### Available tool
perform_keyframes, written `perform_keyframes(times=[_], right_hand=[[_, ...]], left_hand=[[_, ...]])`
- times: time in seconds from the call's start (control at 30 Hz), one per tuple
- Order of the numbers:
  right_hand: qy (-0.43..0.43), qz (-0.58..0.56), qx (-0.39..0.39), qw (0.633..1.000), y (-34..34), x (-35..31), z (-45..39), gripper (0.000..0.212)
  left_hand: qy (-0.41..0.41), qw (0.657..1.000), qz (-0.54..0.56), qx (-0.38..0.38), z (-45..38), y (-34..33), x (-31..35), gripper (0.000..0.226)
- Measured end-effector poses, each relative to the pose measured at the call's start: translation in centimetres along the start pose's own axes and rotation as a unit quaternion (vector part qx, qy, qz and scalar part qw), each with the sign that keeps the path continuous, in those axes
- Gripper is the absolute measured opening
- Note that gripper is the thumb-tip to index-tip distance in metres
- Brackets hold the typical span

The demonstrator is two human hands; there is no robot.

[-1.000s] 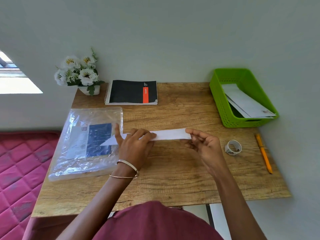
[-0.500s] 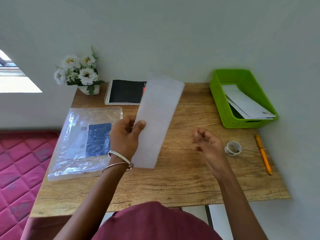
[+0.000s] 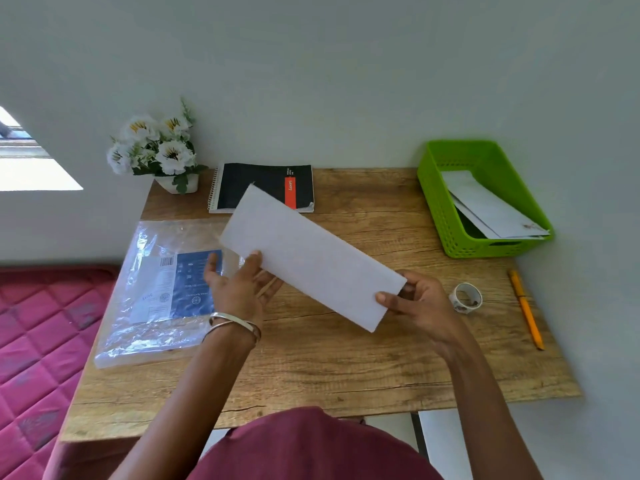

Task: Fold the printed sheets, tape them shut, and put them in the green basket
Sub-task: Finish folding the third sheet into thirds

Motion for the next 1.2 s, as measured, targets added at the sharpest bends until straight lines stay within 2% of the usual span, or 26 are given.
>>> perform_keyframes(times=[0.07, 0.17, 0.27, 0.37, 0.43, 0.6, 0.7, 0.73, 0.8, 0.9, 0.97, 1.07, 1.2], right_hand=[[0.008, 0.003, 0.014, 1.0, 1.2, -0.4, 0.2, 0.028], [0.018, -0.032, 0.06, 0.998, 2.5, -0.6, 0.1, 0.028], [0.03, -0.093, 0.129, 0.987, 3.0, -0.4, -0.1, 0.021], [0.03, -0.146, 0.192, 0.97, 3.2, 0.1, -0.4, 0.016], [0.034, -0.16, 0.225, 0.961, 3.4, 0.5, -0.7, 0.015], [0.041, -0.114, 0.248, 0.961, 3.5, 1.3, -1.5, 0.025], [0.045, -0.019, 0.224, 0.973, 3.3, 1.5, -2.0, 0.026], [0.046, 0.023, 0.221, 0.974, 3.1, 1.6, -2.2, 0.027], [0.041, 0.11, 0.225, 0.967, 3.0, 1.9, -2.7, 0.031], [0.027, 0.231, 0.243, 0.942, 2.7, 2.4, -3.2, 0.036], [0.018, 0.297, 0.249, 0.921, 2.5, 2.8, -3.8, 0.048], [0.021, 0.347, 0.26, 0.901, 1.6, 3.0, -3.9, 0.059], [0.067, 0.412, 0.271, 0.867, 0.4, 3.6, -3.5, 0.049]], left_hand=[[-0.047, 0.999, -0.027, 0.004, -0.5, 0.3, 0.8, 0.071], [-0.084, 0.993, -0.079, -0.009, -0.8, 0.5, 1.1, 0.042], [-0.055, 0.991, -0.124, -0.009, -0.8, 0.7, 0.5, 0.016], [-0.002, 0.99, -0.14, -0.019, -0.8, 0.8, -0.6, 0.007], [0.004, 0.984, -0.176, -0.018, -1.1, 1.0, -1.0, 0.002], [0.006, 0.968, -0.248, -0.031, -1.8, 1.6, -1.7, 0.007], [-0.025, 0.953, -0.3, -0.032, -2.2, 2.1, -1.9, 0.005], [-0.048, 0.94, -0.336, -0.034, -2.4, 2.1, -1.9, 0.007], [-0.101, 0.893, -0.436, -0.041, -2.8, 2.3, -1.9, 0.028], [-0.163, 0.826, -0.536, -0.061, -2.9, 2.1, -2.0, 0.043], [-0.187, 0.795, -0.57, -0.088, -2.7, 1.9, -2.5, 0.046], [-0.237, 0.729, -0.63, -0.121, -2.4, 1.4, -2.9, 0.046], [-0.251, 0.66, -0.694, -0.144, -2.3, 1.4, -3.8, 0.04]])
Point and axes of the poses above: each hand's wrist, its own z-axis away from the middle knuckle, its own y-axis out of the back of the hand, x = y × z, the point moved 3 cm from there along -z, towards the middle knuckle, and after that the axes turned 7 degrees about -y, right-handed, at the moved point
